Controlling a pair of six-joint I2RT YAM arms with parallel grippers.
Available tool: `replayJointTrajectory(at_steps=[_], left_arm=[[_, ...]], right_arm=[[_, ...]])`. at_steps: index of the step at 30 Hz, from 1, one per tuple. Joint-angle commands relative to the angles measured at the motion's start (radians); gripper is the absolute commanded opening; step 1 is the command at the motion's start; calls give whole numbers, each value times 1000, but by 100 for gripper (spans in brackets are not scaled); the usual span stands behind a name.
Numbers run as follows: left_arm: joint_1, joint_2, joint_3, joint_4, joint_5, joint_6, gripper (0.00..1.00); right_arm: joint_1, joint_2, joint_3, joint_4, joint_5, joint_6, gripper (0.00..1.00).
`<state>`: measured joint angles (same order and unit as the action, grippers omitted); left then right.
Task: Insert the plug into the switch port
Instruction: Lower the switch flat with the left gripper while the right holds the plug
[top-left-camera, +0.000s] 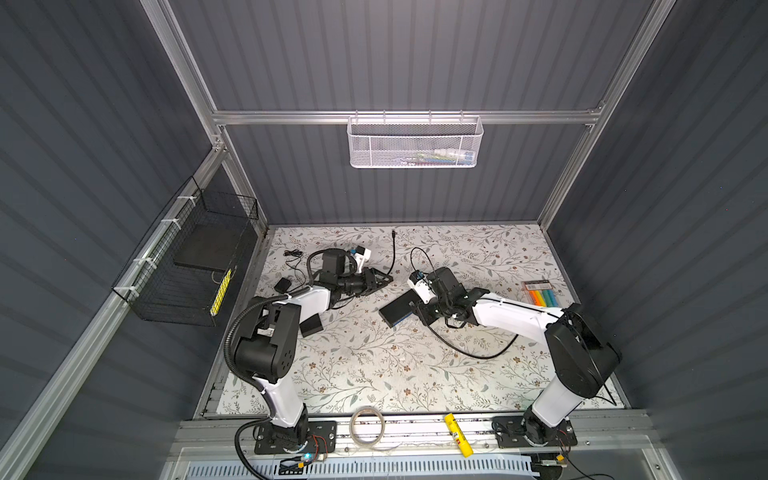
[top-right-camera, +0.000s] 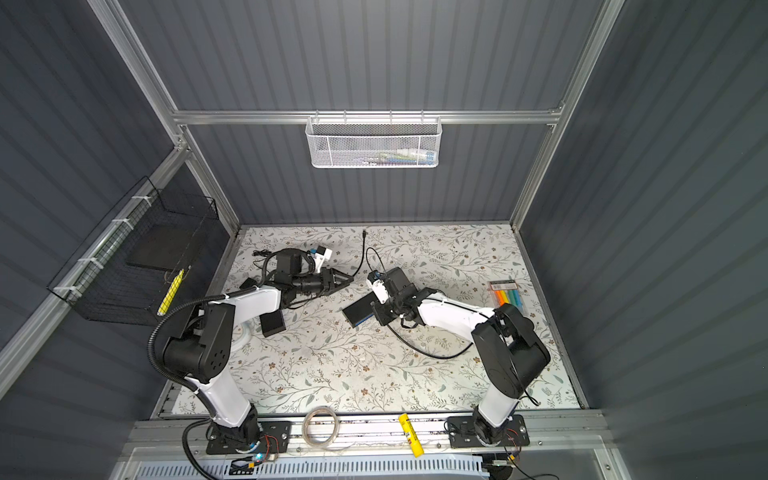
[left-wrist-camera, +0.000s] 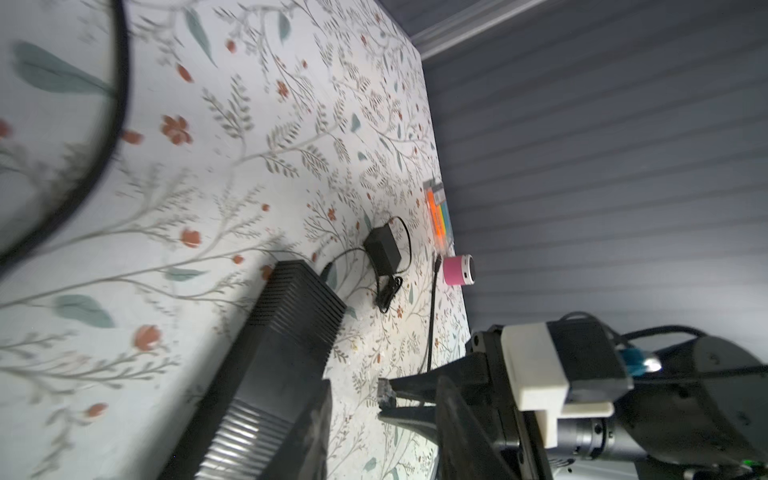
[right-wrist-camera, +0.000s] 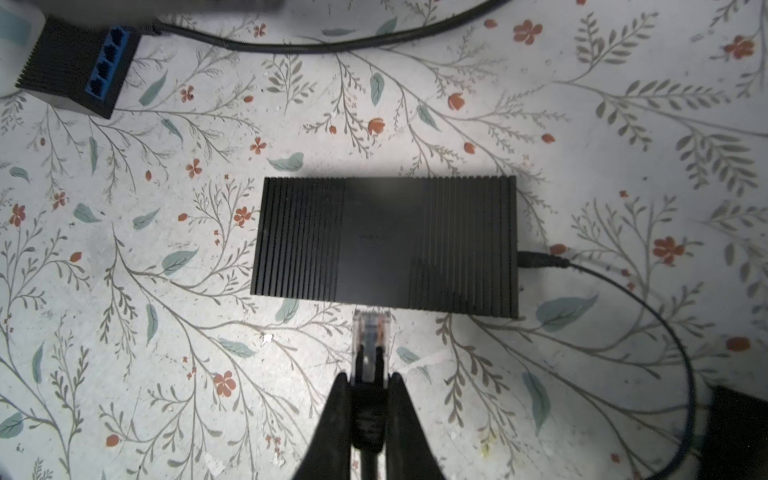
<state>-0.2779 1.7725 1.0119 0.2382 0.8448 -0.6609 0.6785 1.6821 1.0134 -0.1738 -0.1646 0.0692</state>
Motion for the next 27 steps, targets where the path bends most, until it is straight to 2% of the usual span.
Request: replayJointTrajectory(at_steps=[1,8,14,27], left_arm=[[-17,12,45,-173,-62,130,39],[-77,118,125,-312,-161,241,39],[-99,187,165,-302,-165,260,39],[-126,272,255,-423,-227,357,40]], right_arm=[[14,19,-13,-67,24,-27,0],[40,85,12,-95,58,-33,0],[50,125,31,-105,71,-33,0],[50,190,101,-120,91,-37,0]])
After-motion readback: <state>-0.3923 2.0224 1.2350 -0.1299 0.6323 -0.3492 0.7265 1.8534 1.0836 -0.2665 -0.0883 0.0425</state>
